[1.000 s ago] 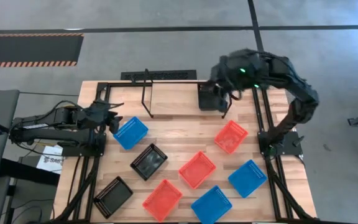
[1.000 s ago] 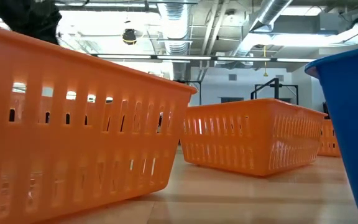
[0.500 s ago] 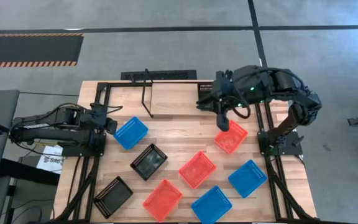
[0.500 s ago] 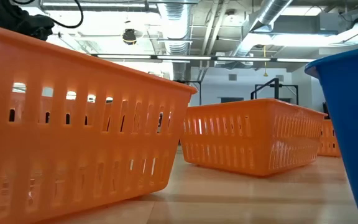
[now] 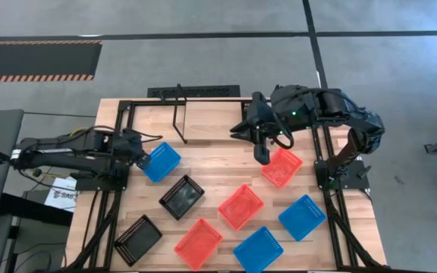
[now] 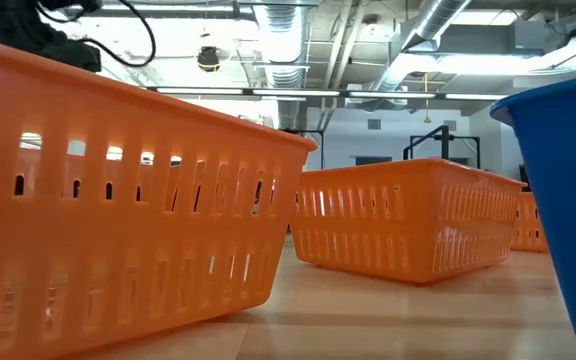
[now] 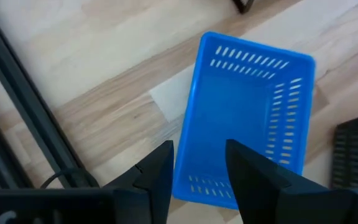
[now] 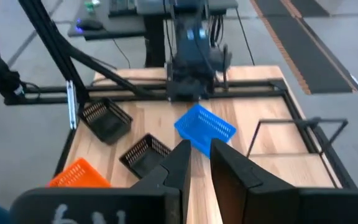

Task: Stack baskets on shelf by color
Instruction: Put the top blue bin on the shelf

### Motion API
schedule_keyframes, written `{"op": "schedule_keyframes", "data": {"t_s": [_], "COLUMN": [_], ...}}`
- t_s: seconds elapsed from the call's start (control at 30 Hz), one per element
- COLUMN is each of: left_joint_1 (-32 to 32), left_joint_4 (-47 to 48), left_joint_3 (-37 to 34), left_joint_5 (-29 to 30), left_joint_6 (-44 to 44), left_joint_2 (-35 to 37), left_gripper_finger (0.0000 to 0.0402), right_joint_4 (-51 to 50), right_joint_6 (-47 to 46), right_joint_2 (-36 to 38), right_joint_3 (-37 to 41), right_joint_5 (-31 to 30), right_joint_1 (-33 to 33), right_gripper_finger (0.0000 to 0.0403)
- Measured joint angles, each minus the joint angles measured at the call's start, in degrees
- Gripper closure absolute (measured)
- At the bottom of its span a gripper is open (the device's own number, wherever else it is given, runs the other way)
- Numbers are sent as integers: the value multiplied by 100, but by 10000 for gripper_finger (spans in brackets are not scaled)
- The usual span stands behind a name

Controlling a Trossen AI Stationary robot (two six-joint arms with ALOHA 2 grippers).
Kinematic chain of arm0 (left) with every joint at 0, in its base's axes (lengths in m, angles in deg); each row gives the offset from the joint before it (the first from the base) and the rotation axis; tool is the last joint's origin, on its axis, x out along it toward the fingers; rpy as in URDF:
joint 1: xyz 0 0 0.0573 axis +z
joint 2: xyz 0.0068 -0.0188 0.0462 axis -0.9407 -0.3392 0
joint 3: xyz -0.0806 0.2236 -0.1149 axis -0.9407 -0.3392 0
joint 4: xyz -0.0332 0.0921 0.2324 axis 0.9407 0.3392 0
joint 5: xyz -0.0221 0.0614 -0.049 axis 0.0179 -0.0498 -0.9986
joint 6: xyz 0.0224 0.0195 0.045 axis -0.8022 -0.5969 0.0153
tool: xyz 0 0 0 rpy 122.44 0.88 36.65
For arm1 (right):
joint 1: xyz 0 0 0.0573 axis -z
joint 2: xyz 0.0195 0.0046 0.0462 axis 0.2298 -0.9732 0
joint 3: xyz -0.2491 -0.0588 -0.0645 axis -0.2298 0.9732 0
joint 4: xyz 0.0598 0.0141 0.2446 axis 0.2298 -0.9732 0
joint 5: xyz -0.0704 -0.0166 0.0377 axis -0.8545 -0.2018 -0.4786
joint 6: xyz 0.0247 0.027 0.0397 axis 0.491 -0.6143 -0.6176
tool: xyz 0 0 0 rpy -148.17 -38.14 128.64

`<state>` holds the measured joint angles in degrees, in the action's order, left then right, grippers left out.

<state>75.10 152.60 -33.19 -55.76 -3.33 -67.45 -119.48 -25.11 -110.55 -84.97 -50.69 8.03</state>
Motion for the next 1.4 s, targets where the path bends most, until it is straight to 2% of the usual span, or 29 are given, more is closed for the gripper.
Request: {"op": "schedule_keyframes", "data": {"t_s": [0.3,0.6,0.7,1.03,1.4], "left_joint_1": [0,351,646,1487,1607], "left_joint_4": [-373,-597,-576,-721,-777], "left_joint_3": [0,0,0,0,0], "left_joint_5": [-79,-214,-224,-780,-934], "left_joint_6": [-76,-716,-759,-1629,-1992], "left_joint_2": [-1001,-1703,-1762,-1764,-1764], "left_gripper_finger": [266,265,265,265,265], "right_joint_4": [544,459,372,176,177], "right_joint_6": [390,792,804,938,944], "right_joint_2": [215,515,579,616,614], "right_joint_3": [-2,-5,-4,0,0], "right_joint_5": [963,1031,1032,1026,1014], "right_joint_1": [0,0,3,4,4], "right_gripper_finger": [321,321,321,321,321]}}
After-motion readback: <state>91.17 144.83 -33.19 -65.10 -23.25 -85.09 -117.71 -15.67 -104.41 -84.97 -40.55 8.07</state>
